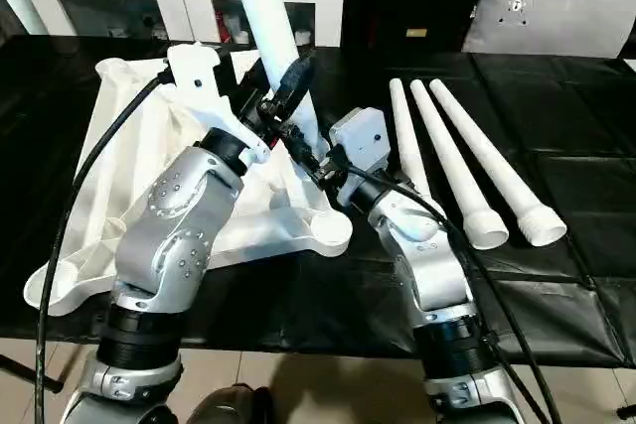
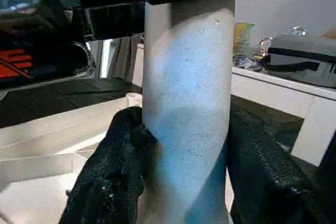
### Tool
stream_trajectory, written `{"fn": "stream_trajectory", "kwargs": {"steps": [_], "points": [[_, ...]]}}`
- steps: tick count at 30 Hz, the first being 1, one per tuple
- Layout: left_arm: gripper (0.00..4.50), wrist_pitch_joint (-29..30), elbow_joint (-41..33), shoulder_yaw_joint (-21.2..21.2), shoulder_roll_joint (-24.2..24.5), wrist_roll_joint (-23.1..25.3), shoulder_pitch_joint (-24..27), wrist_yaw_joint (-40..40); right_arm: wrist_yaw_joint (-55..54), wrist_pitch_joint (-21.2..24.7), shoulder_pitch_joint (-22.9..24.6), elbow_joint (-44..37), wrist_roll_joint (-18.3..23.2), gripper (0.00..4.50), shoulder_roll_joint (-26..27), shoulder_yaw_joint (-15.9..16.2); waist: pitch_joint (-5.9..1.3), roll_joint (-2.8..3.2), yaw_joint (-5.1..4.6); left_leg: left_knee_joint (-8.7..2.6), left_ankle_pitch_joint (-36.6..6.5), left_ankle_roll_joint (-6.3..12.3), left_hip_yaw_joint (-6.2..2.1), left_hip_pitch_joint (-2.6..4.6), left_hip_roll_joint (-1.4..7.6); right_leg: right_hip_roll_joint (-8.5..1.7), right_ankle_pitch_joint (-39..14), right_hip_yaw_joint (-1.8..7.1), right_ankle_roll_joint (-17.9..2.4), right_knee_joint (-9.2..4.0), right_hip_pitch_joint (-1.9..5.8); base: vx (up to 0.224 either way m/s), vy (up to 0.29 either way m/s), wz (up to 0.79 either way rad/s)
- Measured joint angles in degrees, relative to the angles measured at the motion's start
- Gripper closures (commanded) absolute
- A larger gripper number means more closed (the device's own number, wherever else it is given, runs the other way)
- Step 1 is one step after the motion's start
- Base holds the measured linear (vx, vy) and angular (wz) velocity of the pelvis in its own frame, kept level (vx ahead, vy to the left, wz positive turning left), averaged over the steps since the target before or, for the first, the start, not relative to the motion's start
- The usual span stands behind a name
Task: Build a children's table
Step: Pick table leg
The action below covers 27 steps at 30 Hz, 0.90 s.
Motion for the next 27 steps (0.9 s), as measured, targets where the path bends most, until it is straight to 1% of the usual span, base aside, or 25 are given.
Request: {"fn": "stream_trajectory", "kwargs": {"steps": [5,11,13,15,22,23,25,26,27], "points": [[2.62,0.02,0.95,0.39,-0.11,0.15,-0.55,0.85,0.05,0.01,-0.78,1.36,0.05,2.63,0.01,-0.06,-0.02,-0.03,-0.12,0.01,0.0,0.0,0.01,0.0,0.0,0.0,0.02,0.0,-0.01,0.0,0.0,0.0,0.0,0.0],[2.62,0.06,1.76,1.19,0.01,0.1,-0.71,1.11,-0.03,0.61,-0.94,1.86,0.05,2.63,0.14,0.13,-0.02,-0.03,0.02,0.02,0.07,0.12,0.01,-0.01,0.0,0.0,0.03,-0.01,0.0,0.0,0.0,0.0,0.0,0.0],[2.62,0.06,2.39,1.43,0.15,0.05,-0.95,1.13,-0.07,1.12,-1.1,1.99,0.04,1.93,0.15,0.16,-0.02,-0.03,0.0,0.02,0.07,0.12,0.01,-0.01,0.0,0.0,0.03,0.0,0.0,0.0,0.0,0.0,0.0,0.0],[2.62,0.06,3.28,1.74,0.14,0.08,-1.57,1.84,-0.48,1.41,-1.23,2.07,-0.39,1.9,0.18,0.28,-0.01,-0.02,0.01,0.02,0.07,0.12,0.02,-0.02,0.0,-0.01,0.05,0.0,0.0,0.0,-0.01,0.0,0.0,0.0],[2.64,0.32,4.15,4.61,2.58,0.11,-4.22,3.15,-0.35,2.98,-2.38,1.6,-0.56,1.27,-0.44,0.3,0.11,0.1,-0.42,-0.05,0.07,0.12,0.02,-0.04,-0.01,-0.01,0.08,0.02,0.01,-0.03,-0.09,0.0,0.0,0.0],[2.64,0.54,4.44,5.11,3.23,0.09,-4.66,3.23,-0.2,3.62,-2.31,1.14,-0.55,1.27,-0.61,0.35,0.17,0.19,-0.59,-0.09,0.07,0.12,0.01,-0.04,-0.02,-0.01,0.08,0.03,0.01,-0.06,-0.12,0.0,0.0,0.0],[2.64,0.97,4.63,6.62,4.26,0.0,-5.42,3.39,0.86,5.15,-1.54,-1.21,-0.55,1.06,-2.05,0.96,0.41,0.33,-1.13,-0.15,0.07,0.11,0.01,-0.04,-0.07,-0.04,0.08,0.07,0.02,-0.09,-0.12,0.0,0.0,0.0],[2.64,0.97,4.85,7.26,4.71,-0.12,-5.77,3.37,1.41,6.0,-0.49,-3.16,-0.46,1.06,-2.83,0.95,0.61,0.46,-1.21,-0.19,0.07,0.11,0.0,-0.01,-0.08,-0.04,0.06,0.04,0.05,-0.14,-0.13,0.0,0.0,0.0],[2.64,0.98,5.08,8.03,5.51,-0.17,-6.2,3.3,1.83,7.0,0.51,-5.11,-0.24,0.97,-3.43,0.97,0.98,0.63,-1.47,-0.24,0.07,0.11,0.0,-0.03,-0.1,-0.04,0.05,0.1,0.06,-0.16,-0.15,0.0,0.0,0.0]]}}
